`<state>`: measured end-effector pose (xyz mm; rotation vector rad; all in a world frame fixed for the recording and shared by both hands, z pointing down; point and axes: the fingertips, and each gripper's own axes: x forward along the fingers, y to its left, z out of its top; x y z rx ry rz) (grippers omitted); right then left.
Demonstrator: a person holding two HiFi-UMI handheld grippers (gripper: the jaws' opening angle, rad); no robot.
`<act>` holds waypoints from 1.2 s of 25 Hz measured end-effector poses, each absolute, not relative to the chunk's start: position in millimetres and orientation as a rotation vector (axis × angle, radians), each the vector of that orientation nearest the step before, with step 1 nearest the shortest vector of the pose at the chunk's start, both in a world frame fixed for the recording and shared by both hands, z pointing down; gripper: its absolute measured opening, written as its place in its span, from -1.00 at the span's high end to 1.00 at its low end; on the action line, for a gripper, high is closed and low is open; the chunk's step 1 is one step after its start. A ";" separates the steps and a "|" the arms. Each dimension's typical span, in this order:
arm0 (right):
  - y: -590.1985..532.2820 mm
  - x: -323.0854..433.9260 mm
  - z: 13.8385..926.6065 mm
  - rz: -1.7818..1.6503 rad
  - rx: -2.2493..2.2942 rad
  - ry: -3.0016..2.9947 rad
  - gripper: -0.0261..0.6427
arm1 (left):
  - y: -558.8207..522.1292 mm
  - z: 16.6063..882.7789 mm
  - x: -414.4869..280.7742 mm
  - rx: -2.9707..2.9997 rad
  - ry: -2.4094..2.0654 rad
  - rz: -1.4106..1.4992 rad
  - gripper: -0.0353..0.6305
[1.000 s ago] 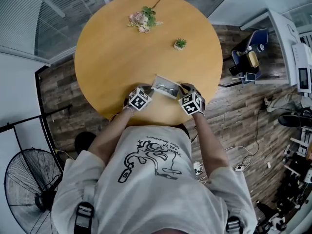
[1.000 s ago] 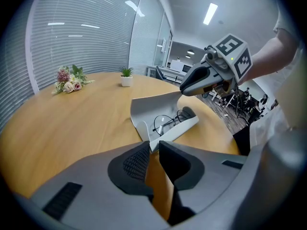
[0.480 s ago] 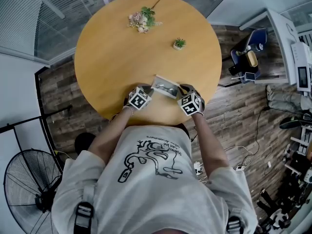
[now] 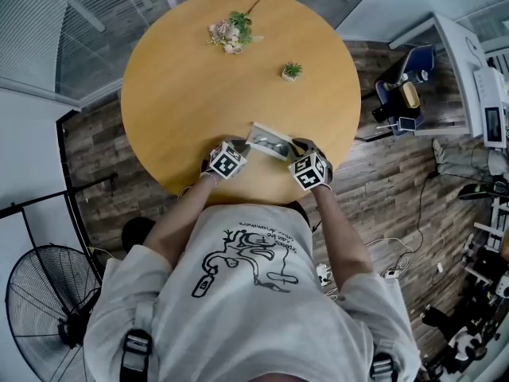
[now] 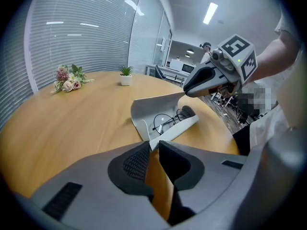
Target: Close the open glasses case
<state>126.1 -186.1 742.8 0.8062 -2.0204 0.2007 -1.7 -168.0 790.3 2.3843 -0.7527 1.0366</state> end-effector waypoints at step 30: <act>-163.5 118.4 742.0 0.183 0.789 -2.018 0.76 | -165.3 791.2 -4.5 2.385 -0.750 1.043 0.66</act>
